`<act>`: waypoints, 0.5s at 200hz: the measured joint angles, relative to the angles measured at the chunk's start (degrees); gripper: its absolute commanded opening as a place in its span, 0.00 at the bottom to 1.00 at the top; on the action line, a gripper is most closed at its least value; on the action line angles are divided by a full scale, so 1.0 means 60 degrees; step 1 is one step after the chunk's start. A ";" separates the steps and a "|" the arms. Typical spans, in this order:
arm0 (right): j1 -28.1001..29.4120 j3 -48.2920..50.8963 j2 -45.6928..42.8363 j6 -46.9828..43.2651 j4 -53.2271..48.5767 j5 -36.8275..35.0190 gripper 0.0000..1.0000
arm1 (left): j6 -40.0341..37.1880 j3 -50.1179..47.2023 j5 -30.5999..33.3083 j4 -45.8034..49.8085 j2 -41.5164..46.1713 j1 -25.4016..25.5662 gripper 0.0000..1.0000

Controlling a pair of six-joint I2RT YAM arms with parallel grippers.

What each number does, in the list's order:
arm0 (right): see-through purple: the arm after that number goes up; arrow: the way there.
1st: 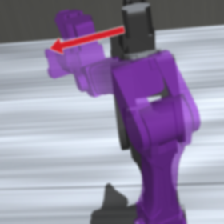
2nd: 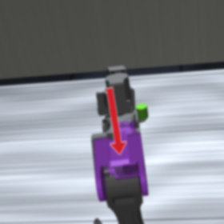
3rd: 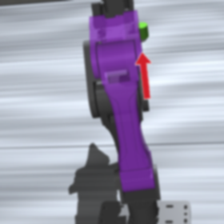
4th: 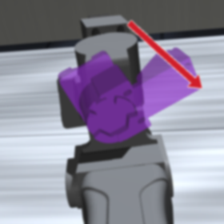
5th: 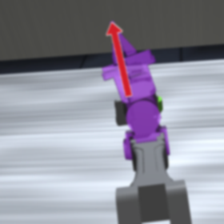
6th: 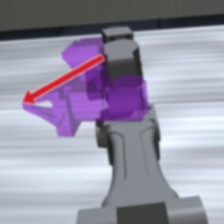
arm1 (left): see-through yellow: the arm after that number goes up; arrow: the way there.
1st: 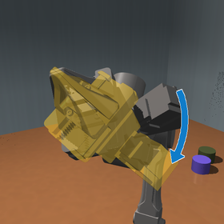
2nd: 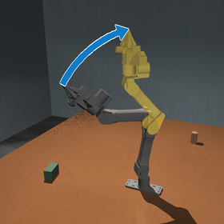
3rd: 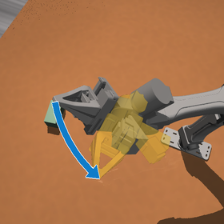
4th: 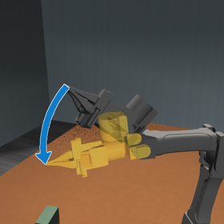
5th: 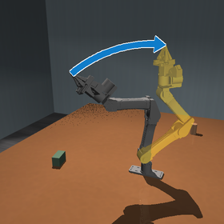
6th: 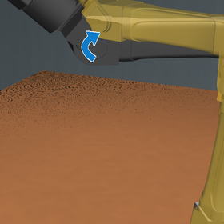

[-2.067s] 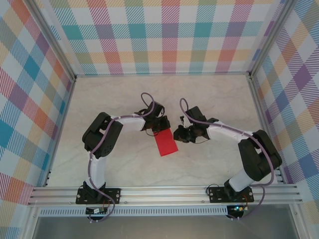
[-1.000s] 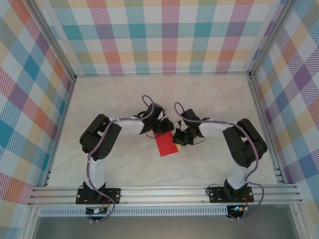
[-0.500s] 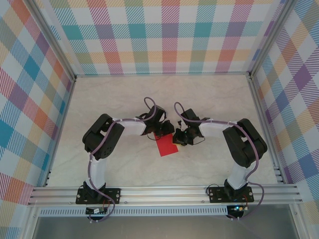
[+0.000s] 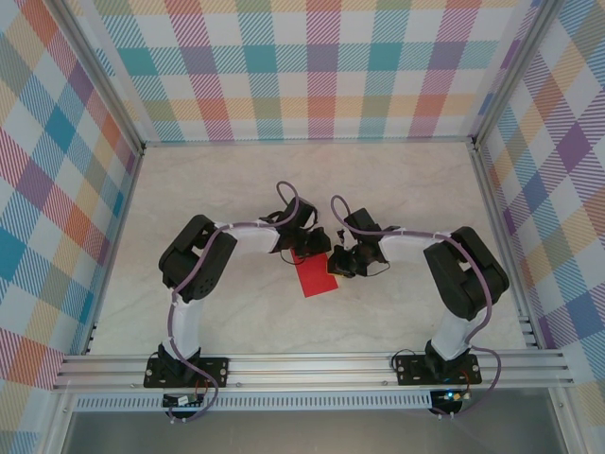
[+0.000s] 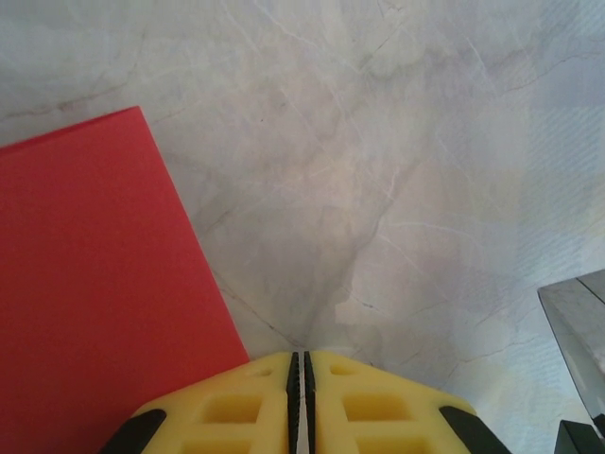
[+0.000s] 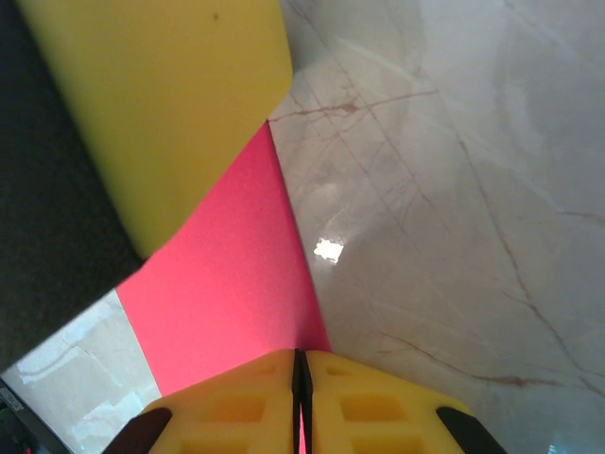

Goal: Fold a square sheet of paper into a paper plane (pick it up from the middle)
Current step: First fold in half a square sheet of paper at the center of the table.

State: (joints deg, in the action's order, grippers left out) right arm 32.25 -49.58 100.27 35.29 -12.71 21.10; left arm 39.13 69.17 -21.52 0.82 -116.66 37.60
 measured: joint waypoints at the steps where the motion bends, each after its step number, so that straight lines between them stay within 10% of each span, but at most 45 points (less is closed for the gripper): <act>1: 0.0000 0.0007 -0.0007 -0.0004 0.0011 0.0004 0.11 | -0.0004 0.0015 0.0000 0.0022 0.0000 0.0000 0.13; 100: -0.0007 0.0240 -0.0120 -0.0025 0.0335 0.0029 0.11 | -0.0583 0.0838 0.0095 0.0809 -0.0339 -0.0302 0.13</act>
State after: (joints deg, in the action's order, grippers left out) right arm 32.21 -48.14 99.55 35.14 -10.70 21.28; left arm 35.64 74.19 -20.95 5.67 -118.69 35.79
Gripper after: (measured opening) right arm 0.114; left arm 0.133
